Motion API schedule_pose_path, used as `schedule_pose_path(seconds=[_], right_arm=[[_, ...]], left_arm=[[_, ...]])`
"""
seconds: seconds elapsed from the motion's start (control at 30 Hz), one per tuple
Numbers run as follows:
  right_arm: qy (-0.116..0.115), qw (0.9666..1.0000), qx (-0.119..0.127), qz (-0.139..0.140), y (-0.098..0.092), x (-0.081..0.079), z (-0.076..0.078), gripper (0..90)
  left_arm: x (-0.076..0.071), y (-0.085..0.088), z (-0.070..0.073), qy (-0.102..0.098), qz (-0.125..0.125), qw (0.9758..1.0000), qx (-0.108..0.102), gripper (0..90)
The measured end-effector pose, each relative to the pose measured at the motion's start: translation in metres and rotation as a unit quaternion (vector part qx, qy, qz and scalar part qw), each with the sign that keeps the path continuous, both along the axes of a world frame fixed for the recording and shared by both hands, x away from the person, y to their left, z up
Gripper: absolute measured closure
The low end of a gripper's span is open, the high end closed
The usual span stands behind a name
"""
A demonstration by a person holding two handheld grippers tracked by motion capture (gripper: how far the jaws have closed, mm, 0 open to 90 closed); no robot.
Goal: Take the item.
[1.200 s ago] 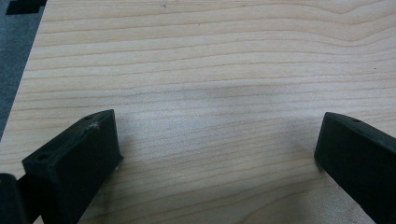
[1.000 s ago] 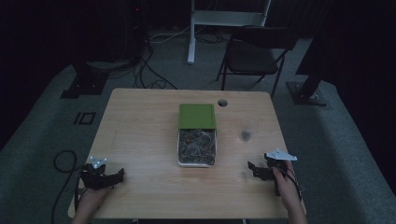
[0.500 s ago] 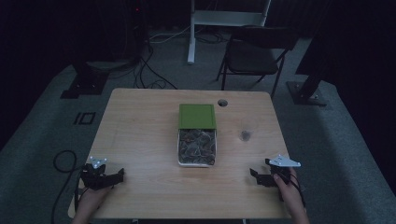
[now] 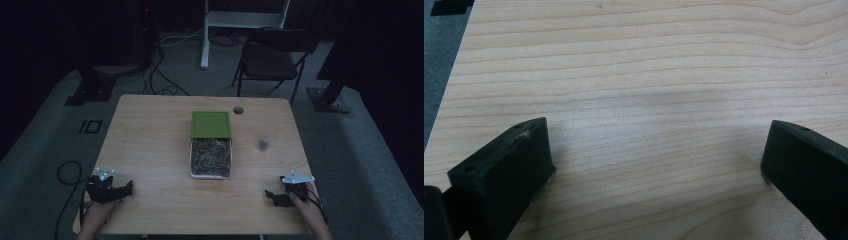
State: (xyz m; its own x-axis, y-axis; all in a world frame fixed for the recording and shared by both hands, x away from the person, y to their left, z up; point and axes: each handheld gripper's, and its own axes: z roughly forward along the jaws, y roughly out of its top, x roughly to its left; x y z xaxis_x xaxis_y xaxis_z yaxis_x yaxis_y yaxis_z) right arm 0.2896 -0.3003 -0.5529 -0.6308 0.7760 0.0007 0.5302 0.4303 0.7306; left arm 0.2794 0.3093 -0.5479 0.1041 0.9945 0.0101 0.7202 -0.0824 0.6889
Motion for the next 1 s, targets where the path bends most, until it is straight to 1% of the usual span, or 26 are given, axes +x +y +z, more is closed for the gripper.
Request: schedule_pose_path(seconds=[0.03,0.07,0.3,0.73,0.77,0.8,0.83,0.93,1.0], right_arm=[[0.001,1.0,0.0,-0.007,-0.0016,-0.0007,0.0,12.1],[0.002,1.0,0.0,-0.007,-0.0022,-0.0012,0.0,12.1],[0.002,1.0,0.0,0.007,-0.0047,-0.006,-0.0002,12.1],[0.003,1.0,-0.001,0.005,-0.0047,-0.0058,-0.0004,11.2],[0.003,1.0,-0.001,0.005,-0.0048,-0.0058,-0.0004,11.2],[0.003,1.0,-0.001,0.005,-0.0047,-0.0058,-0.0004,11.2],[0.003,1.0,-0.001,0.004,-0.0047,-0.0058,-0.0004,11.2],[0.003,1.0,-0.001,0.004,-0.0047,-0.0058,-0.0004,11.2],[0.003,1.0,-0.001,0.004,-0.0047,-0.0058,-0.0004,11.2]], left_arm=[[0.0,0.0,0.0,0.0,0.0,1.0,0.0,0.5],[0.0,0.0,0.0,0.0,0.0,1.0,0.0,0.5],[0.0,0.0,0.0,0.0,0.0,1.0,0.0,0.5],[-0.0007,-0.0005,0.0,0.0,0.005,1.0,0.0,0.5],[-0.0009,-0.0018,0.0001,0.0,0.02,0.9998,0.001,0.5],[-0.0006,-0.0027,0.0001,0.0,0.028,0.9996,0.001,0.5],[-0.0006,-0.0027,0.0001,0.0,0.028,0.9996,0.001,0.5],[0.0001,-0.0054,0.0,0.0,0.049,0.9988,0.0,0.5],[0.0001,-0.0058,0.0,0.0,0.051,0.9987,0.0,0.5]])
